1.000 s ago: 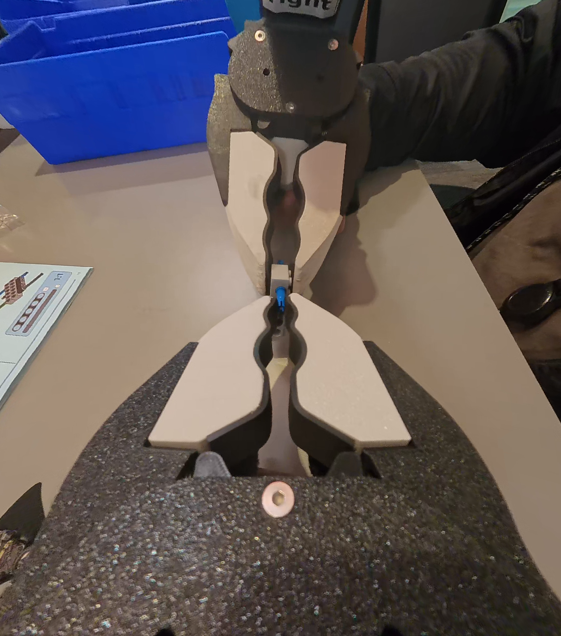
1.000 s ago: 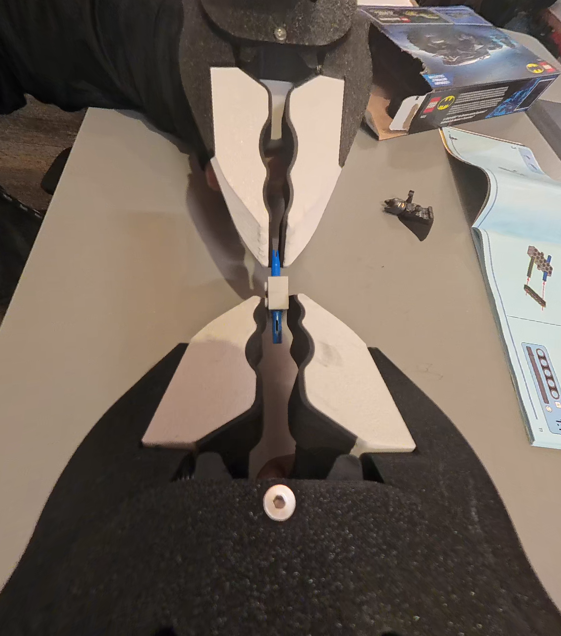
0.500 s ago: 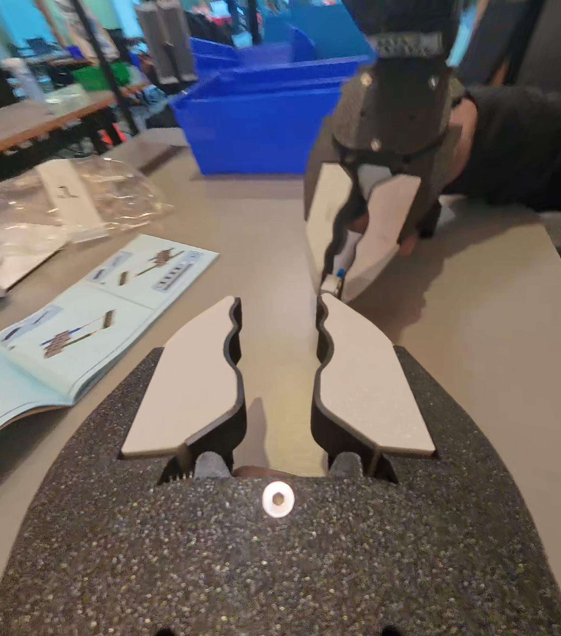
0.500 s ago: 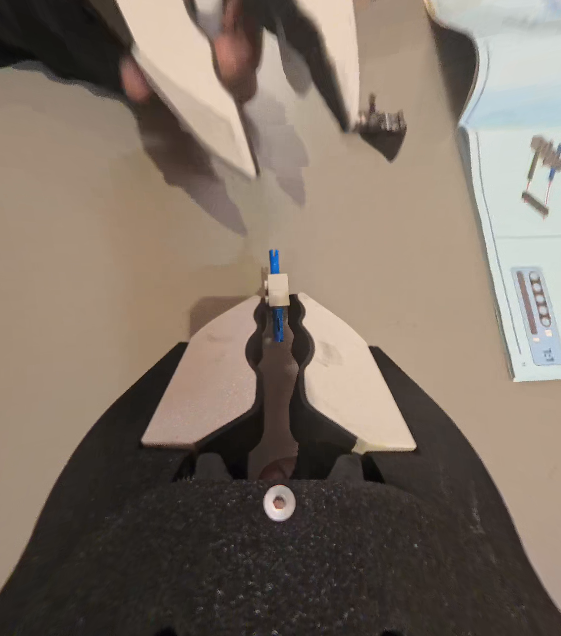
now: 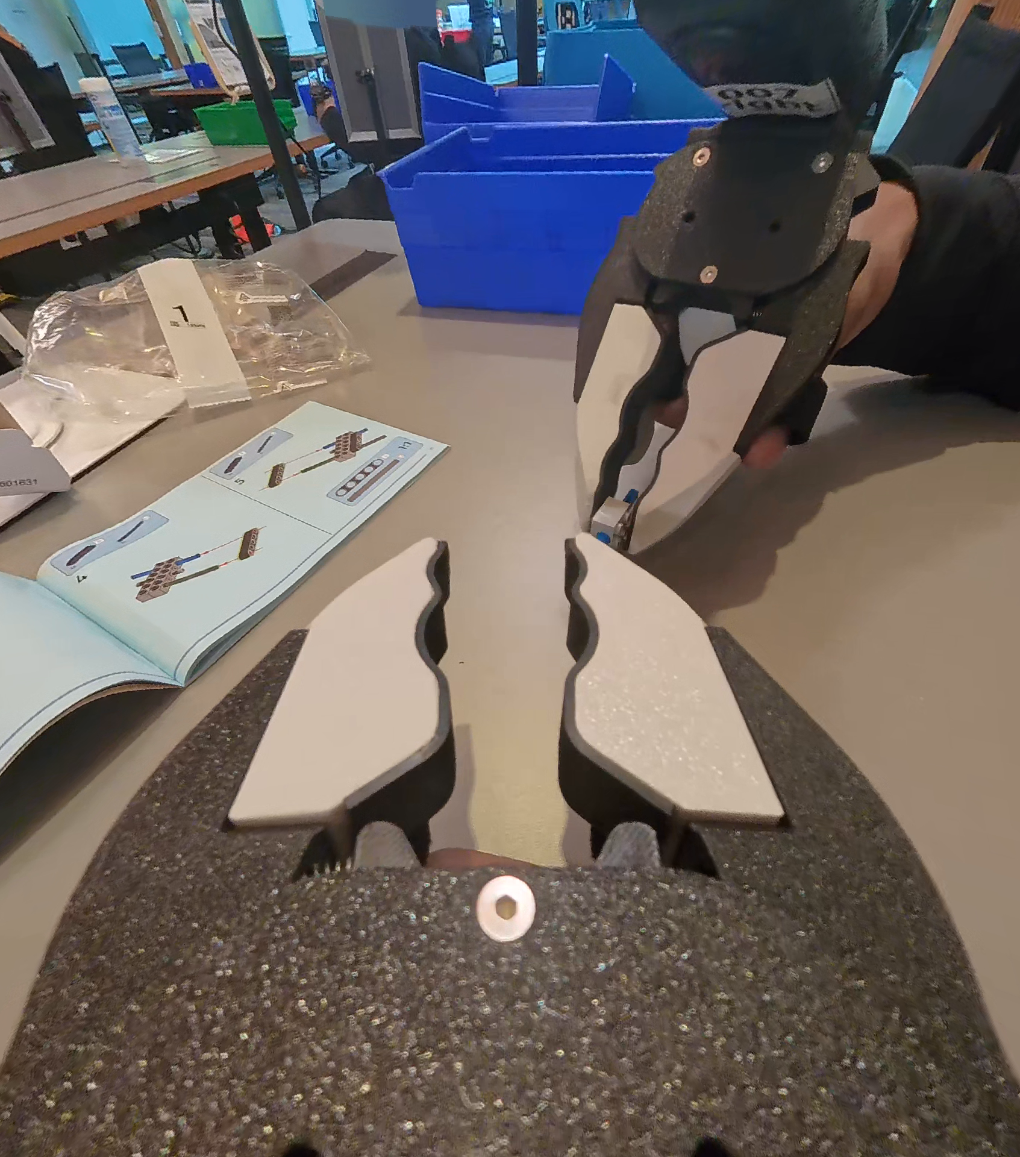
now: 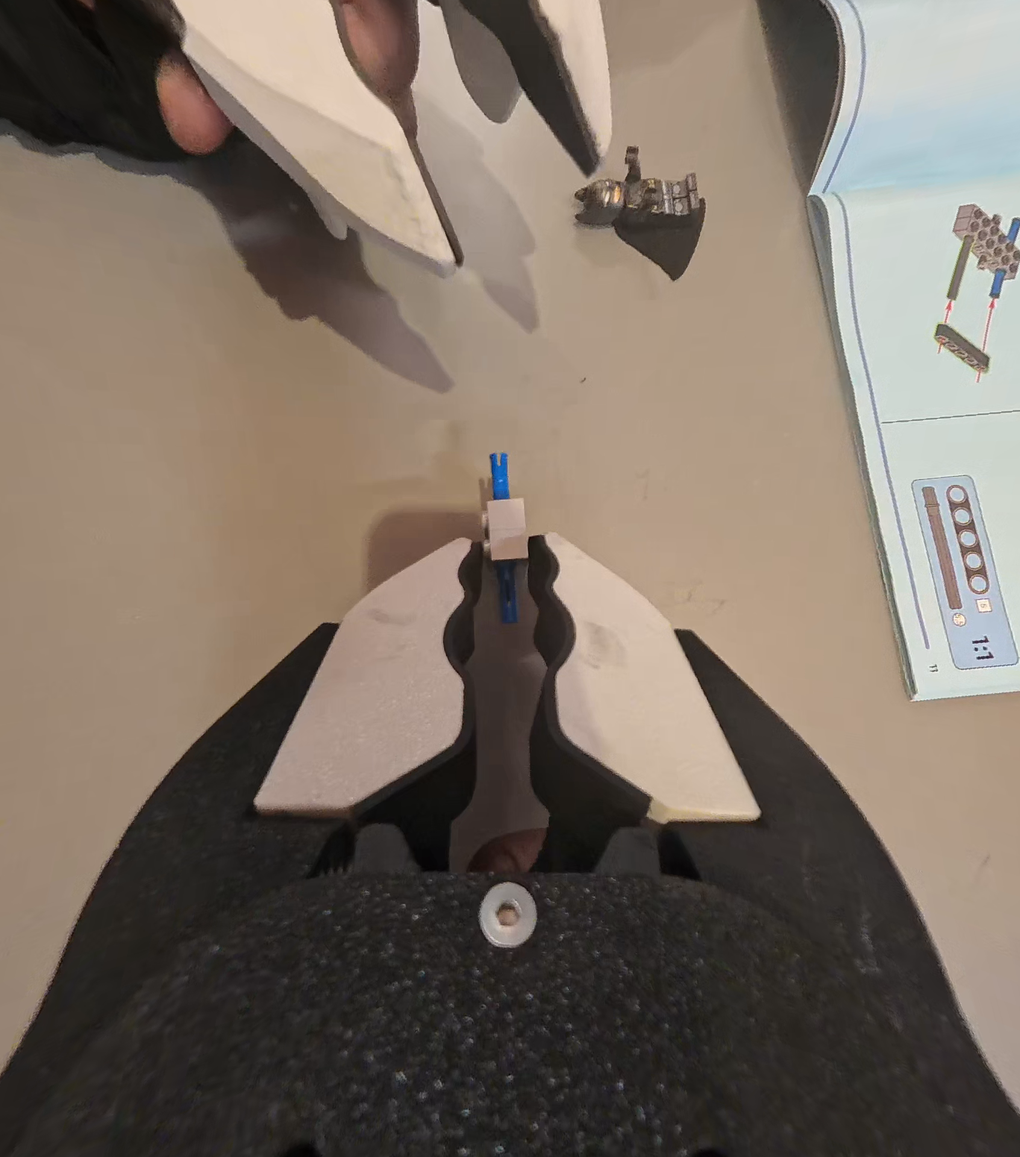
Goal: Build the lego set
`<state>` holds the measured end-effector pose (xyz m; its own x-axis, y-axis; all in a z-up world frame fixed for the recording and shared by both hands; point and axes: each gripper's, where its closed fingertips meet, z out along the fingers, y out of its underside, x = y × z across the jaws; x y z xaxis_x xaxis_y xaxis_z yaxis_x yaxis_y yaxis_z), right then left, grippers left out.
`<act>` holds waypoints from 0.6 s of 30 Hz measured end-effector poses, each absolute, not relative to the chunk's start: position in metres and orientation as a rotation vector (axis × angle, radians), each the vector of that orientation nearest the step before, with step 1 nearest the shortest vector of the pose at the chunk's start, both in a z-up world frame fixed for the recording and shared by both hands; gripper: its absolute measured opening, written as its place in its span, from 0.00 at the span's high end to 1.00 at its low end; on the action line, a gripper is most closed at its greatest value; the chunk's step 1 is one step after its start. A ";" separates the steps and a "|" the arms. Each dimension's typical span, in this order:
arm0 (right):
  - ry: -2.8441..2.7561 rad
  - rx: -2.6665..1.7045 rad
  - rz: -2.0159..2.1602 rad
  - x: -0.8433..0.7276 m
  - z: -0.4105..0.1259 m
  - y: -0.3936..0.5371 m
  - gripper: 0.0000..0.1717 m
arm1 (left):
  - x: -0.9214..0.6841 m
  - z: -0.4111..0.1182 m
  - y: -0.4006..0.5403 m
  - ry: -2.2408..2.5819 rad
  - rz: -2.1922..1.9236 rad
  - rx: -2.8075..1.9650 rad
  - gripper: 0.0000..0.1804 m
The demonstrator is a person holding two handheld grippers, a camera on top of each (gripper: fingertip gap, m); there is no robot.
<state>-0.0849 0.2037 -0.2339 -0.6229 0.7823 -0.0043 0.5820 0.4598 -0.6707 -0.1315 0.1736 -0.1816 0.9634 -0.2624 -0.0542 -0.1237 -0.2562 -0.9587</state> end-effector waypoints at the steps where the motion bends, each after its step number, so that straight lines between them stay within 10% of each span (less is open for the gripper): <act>1: -2.403 -1.162 0.929 -0.085 -0.234 0.204 0.90 | -0.131 -0.182 0.174 0.286 -0.133 -1.836 0.80; 18: -2.324 -1.137 1.005 -0.083 -0.222 0.205 0.82 | -0.132 -0.165 0.173 0.258 -0.172 -1.739 0.78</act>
<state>-0.0831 0.2051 -0.2215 -0.6094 0.7927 0.0130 0.5335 0.4221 -0.7329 -0.1320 0.1728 -0.1654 0.9633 -0.2671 -0.0283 -0.0759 -0.1693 -0.9826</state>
